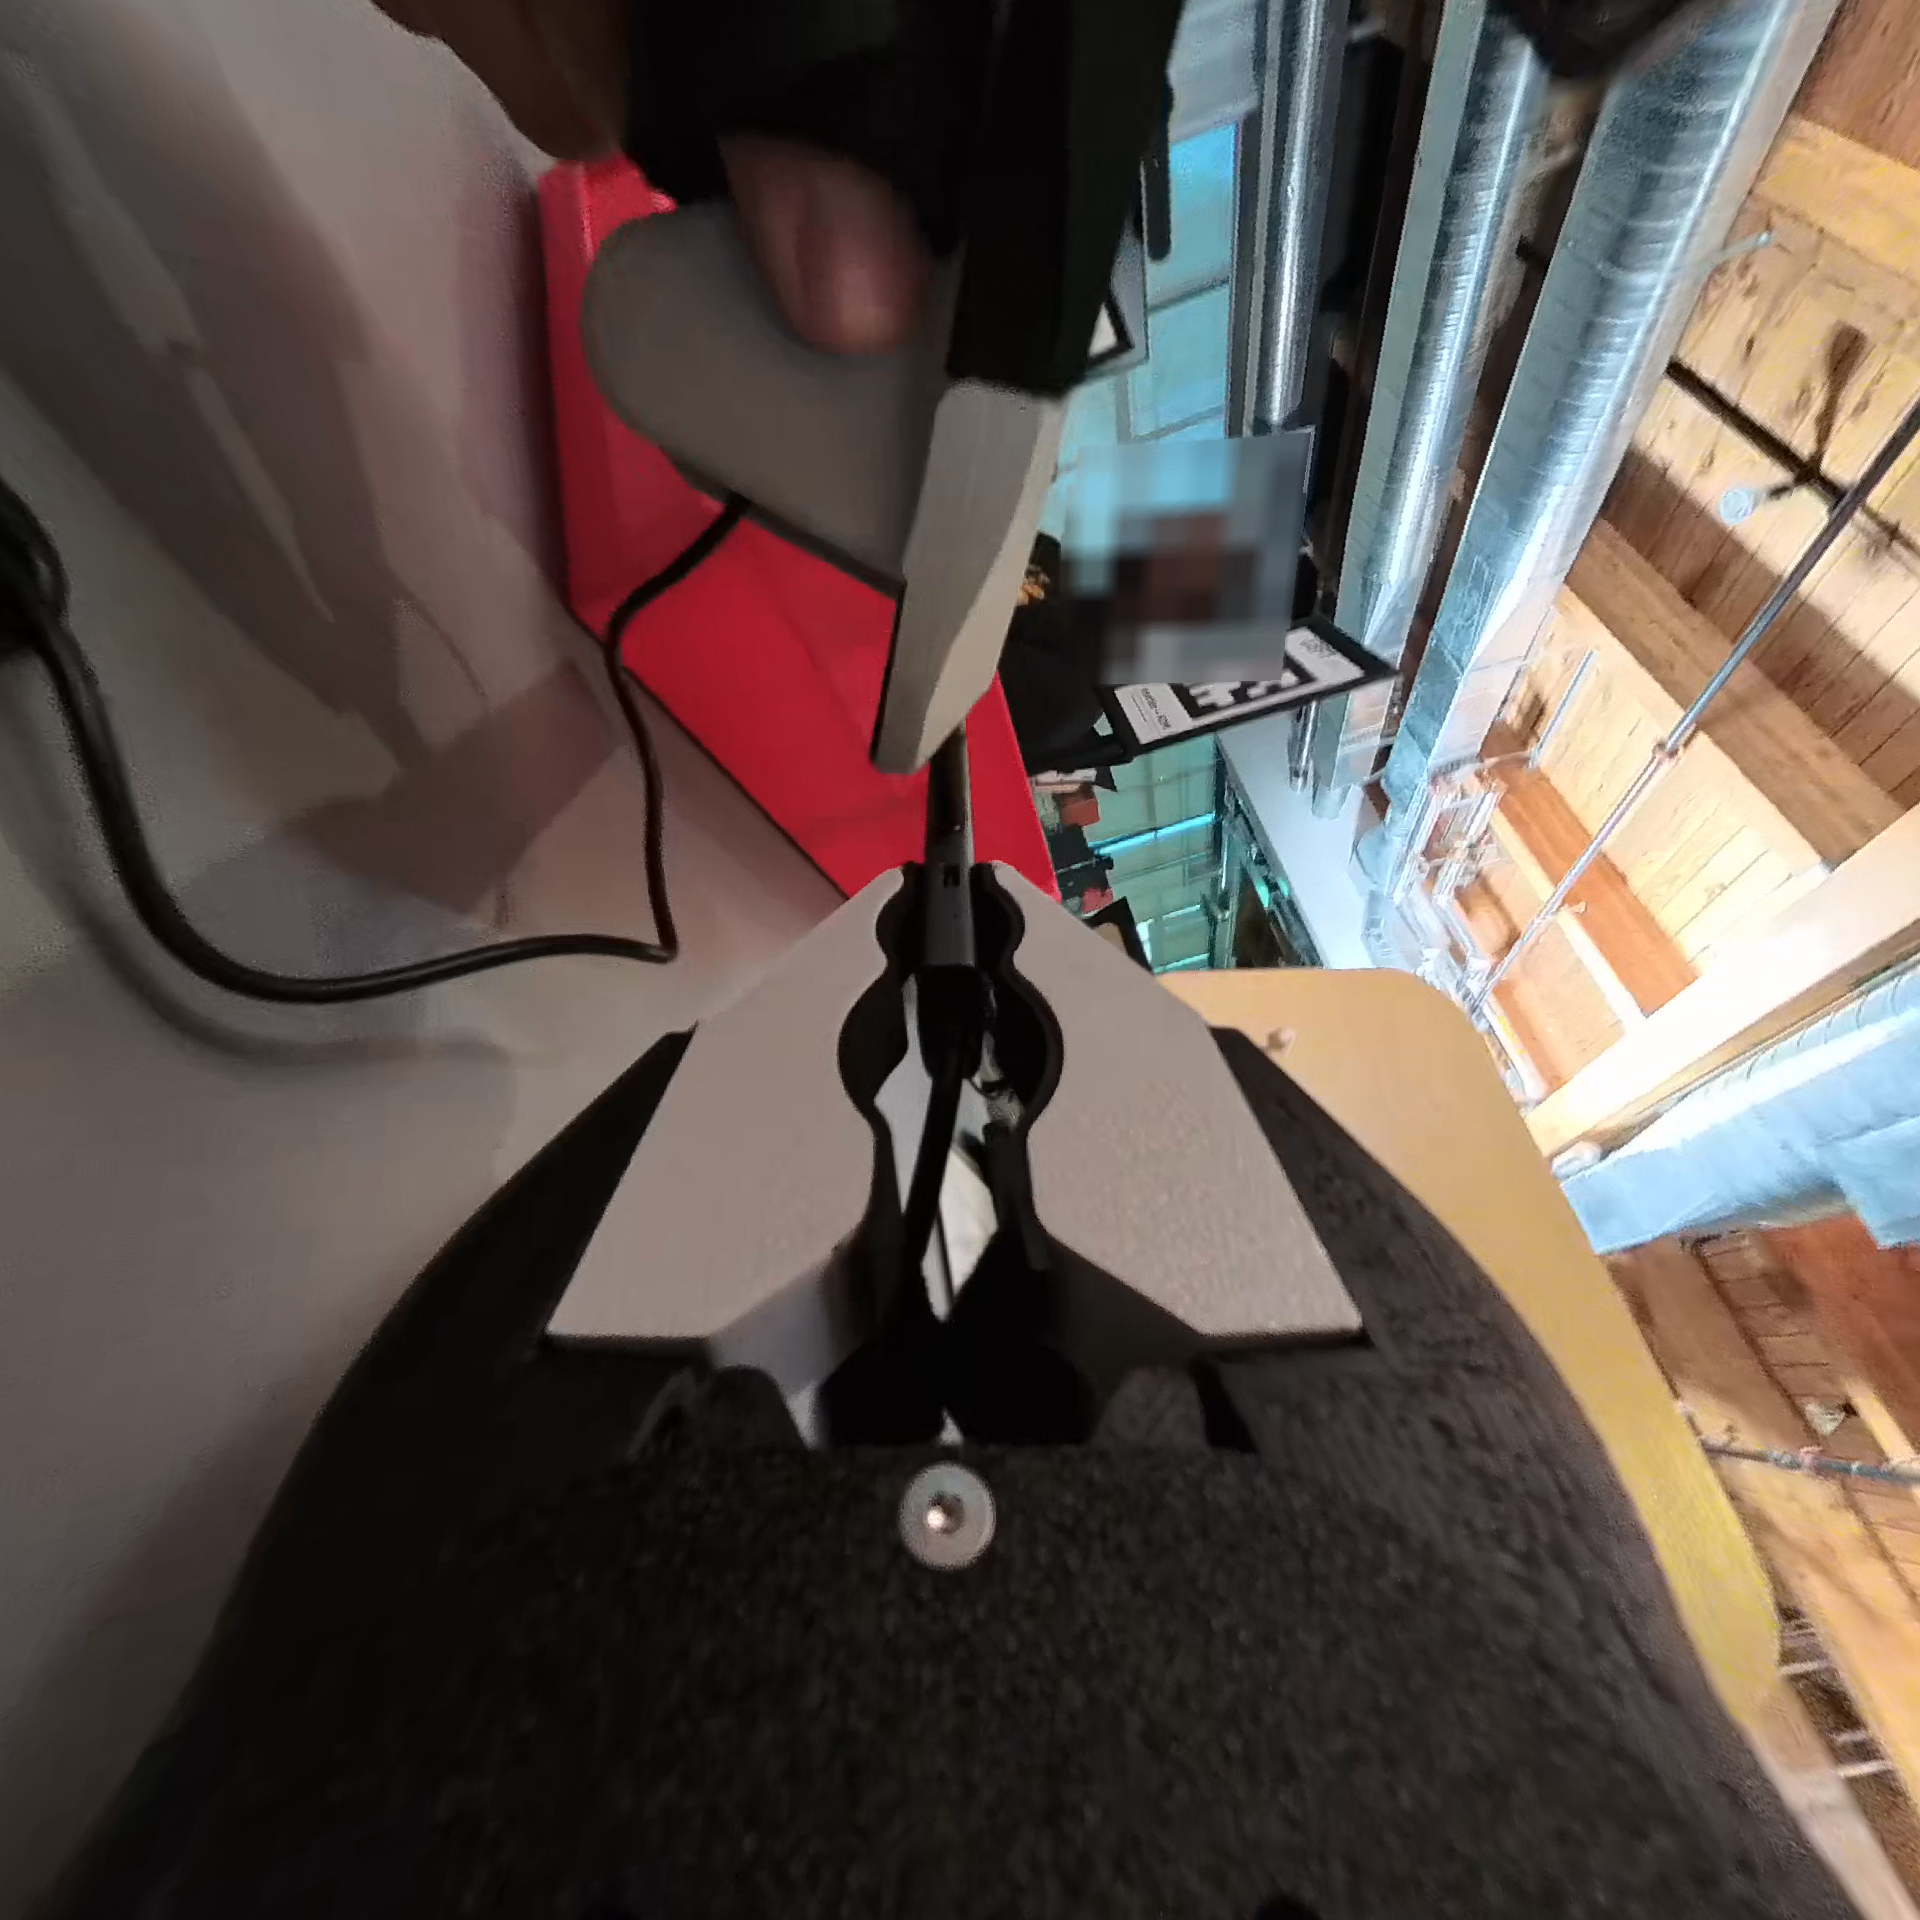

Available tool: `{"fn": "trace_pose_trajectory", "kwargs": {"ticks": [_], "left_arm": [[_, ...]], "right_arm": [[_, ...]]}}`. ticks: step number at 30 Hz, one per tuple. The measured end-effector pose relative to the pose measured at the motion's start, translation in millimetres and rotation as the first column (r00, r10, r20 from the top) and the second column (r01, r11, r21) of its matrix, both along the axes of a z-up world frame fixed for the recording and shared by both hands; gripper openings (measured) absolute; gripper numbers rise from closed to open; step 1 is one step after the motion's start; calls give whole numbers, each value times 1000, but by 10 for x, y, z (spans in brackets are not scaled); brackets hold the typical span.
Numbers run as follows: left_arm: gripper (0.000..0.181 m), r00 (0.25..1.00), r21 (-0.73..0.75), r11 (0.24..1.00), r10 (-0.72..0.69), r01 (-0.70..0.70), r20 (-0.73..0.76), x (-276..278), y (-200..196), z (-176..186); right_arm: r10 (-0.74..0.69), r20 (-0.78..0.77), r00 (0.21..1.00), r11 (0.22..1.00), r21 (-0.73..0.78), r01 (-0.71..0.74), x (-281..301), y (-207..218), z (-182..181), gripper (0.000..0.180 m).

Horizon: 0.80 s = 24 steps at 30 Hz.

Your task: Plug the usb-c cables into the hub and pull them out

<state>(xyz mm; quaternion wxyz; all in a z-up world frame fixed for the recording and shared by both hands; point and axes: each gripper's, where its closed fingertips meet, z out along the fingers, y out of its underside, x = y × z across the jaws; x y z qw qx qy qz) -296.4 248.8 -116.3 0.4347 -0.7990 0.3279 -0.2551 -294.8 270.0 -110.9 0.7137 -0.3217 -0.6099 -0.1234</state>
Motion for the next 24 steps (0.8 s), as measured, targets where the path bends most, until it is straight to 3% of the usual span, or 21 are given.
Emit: {"fn": "trace_pose_trajectory", "kwargs": {"ticks": [2, 7, 10, 12, 14, 16, 19, 24], "left_arm": [[16, 999, 10, 1000, 17, -18, 44, -51, -19, 111], [18, 979, 36, 980, 193, -196, 59, -756, 135, 443], [28, 943, -62, 942, 325, -330, -78, -1394, 359, 432], [31, 914, -169, 911, 335, -376, -227, -1690, 466, 287], [35, 892, -212, 902, 292, -377, -345, -1831, 612, 144], [34, 880, -220, 933, 165, -286, -445, -1819, 758, -40], [34, 789, -229, 963, -29, -143, -614, -1803, 939, -394], [31, 725, -359, 933, -221, -39, -652, -1695, 1002, -772]], "right_arm": [[-28, -19, 999, 998, -52, 27, 47, 85, -24, 10], [-83, -99, 992, 989, -127, 70, 165, 241, 38, 10], [-83, -141, 986, 984, -168, 59, 189, 265, 70, 10], [-85, -168, 982, 979, -198, 51, 199, 286, 88, 10], [-85, -195, 977, 972, -230, 39, 216, 303, 110, 10], [-94, -215, 972, 964, -264, 35, 240, 332, 115, 10], [-113, -260, 959, 944, -329, 22, 288, 381, 141, 10], [-156, -290, 944, 922, -385, 34, 373, 499, 140, 10]]}}
